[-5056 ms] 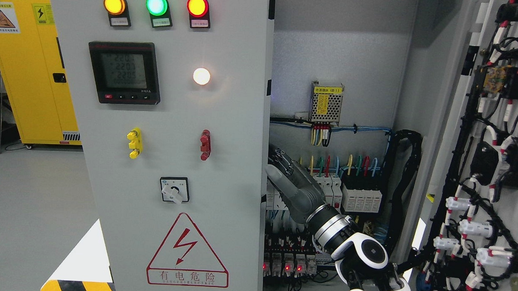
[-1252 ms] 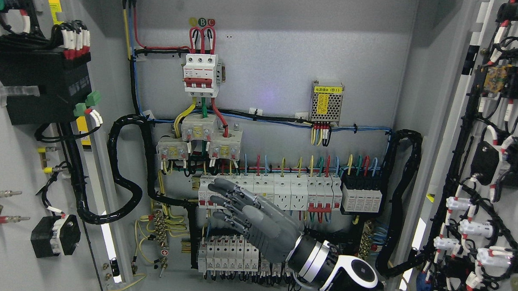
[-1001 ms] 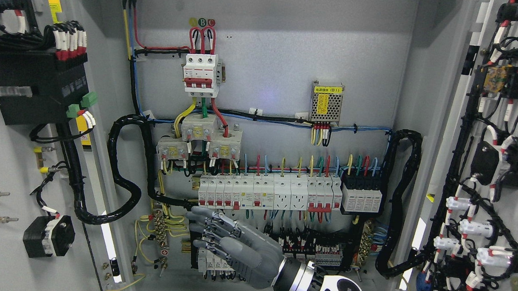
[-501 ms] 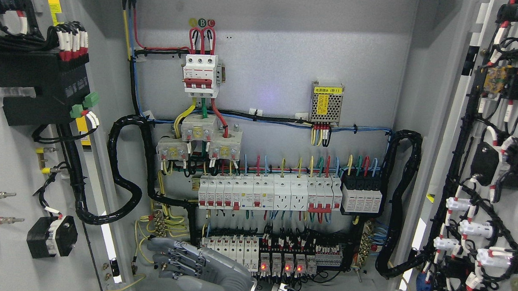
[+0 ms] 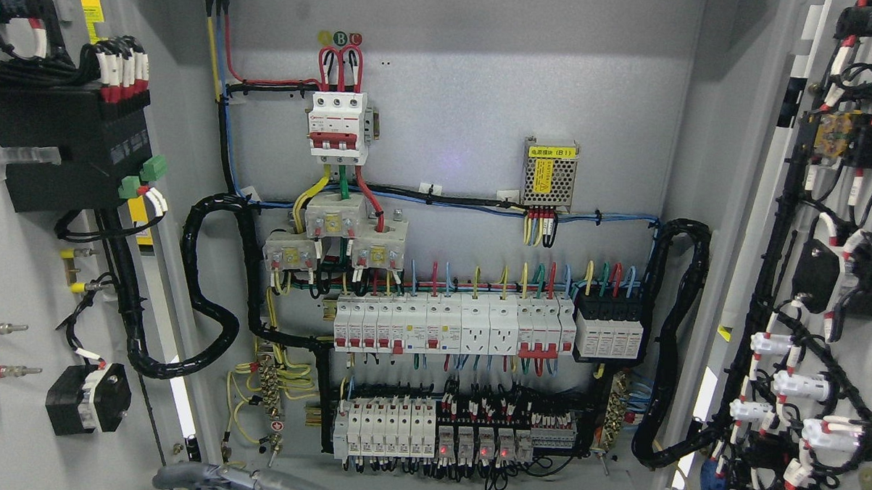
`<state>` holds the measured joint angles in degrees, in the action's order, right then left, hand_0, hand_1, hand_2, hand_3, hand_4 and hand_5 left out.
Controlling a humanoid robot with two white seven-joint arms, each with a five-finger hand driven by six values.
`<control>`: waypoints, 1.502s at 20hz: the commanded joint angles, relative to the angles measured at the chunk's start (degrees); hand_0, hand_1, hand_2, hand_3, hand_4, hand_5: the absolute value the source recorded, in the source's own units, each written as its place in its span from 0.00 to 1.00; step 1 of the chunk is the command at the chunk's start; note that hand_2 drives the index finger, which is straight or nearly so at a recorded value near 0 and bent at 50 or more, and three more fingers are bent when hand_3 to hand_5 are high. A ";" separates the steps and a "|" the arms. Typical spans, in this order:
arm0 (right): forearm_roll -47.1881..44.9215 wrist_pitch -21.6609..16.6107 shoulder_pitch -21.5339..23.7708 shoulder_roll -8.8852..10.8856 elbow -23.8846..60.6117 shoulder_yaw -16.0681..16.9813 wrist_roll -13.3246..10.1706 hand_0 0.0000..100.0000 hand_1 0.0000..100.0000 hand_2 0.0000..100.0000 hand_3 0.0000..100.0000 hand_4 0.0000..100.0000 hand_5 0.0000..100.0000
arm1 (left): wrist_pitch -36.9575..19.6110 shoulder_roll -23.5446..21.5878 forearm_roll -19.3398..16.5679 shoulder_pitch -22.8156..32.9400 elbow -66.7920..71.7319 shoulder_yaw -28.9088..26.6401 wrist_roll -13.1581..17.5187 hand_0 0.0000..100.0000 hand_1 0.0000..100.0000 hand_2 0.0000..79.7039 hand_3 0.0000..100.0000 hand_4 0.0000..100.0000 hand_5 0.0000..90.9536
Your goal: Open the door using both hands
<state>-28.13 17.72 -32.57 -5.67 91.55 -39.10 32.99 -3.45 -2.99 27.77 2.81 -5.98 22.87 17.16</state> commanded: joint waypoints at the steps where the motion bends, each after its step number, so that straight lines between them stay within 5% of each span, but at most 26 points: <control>1: -0.17 0.12 -0.03 -2.86 0.30 -6.43 -2.40 0.00 0.50 0.04 0.00 0.00 0.00 | 0.11 0.00 0.00 0.00 0.00 -0.02 -0.02 0.12 0.56 0.00 0.00 0.00 0.00; 18: -0.52 -0.23 -0.30 -2.94 0.38 -11.08 -4.07 0.00 0.50 0.04 0.00 0.00 0.00 | 0.03 0.00 0.00 0.00 0.00 -0.02 -0.02 0.12 0.56 0.00 0.00 0.00 0.00; 24: -7.20 0.12 -0.30 -2.94 -0.93 -13.64 -8.46 0.00 0.50 0.04 0.00 0.00 0.00 | 0.03 0.00 0.00 0.00 0.00 -0.02 -0.02 0.12 0.56 0.00 0.00 0.00 0.00; 30: -7.20 -0.41 -1.09 -2.94 -1.38 -13.55 -8.73 0.00 0.50 0.04 0.00 0.00 0.00 | 0.03 0.00 0.00 0.00 0.00 -0.02 0.06 0.12 0.56 0.00 0.00 0.00 0.00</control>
<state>-33.96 17.59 -33.19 -8.42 91.04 -50.40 24.53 -3.38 -2.99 27.77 2.81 -5.98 22.85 17.21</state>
